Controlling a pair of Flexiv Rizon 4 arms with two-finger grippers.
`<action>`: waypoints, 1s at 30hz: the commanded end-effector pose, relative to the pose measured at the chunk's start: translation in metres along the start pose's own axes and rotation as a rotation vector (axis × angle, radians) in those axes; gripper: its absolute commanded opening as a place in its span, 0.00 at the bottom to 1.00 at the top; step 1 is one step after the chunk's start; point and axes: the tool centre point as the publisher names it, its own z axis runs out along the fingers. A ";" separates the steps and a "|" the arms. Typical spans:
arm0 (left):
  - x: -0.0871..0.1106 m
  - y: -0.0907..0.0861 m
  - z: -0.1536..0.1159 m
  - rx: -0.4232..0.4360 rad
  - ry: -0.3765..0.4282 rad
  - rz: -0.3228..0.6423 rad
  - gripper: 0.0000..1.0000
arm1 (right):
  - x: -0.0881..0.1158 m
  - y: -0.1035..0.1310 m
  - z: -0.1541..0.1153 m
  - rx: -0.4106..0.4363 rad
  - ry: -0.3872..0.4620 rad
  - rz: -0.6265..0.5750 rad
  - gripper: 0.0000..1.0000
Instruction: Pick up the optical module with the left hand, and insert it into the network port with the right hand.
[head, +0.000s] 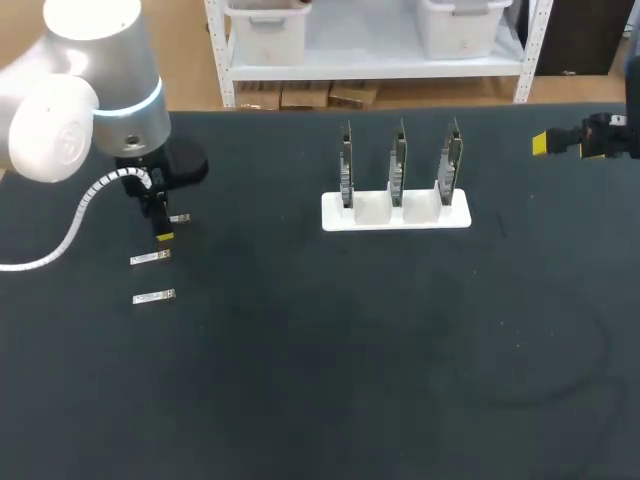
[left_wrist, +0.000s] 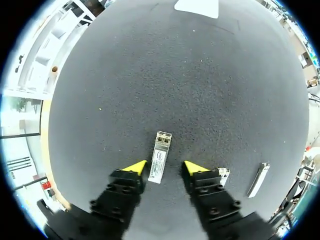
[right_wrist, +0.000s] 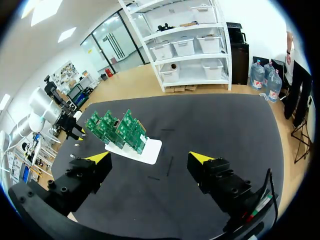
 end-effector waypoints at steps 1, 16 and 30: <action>0.000 0.003 0.002 0.003 -0.003 -0.006 0.00 | 0.000 0.000 0.000 0.000 0.000 0.000 1.00; -0.023 0.005 -0.038 0.049 -0.195 -0.202 0.00 | 0.000 0.000 0.000 0.000 0.000 0.000 1.00; -0.100 -0.006 -0.221 0.397 -0.952 -0.569 0.00 | 0.000 0.000 0.000 0.000 0.000 0.000 1.00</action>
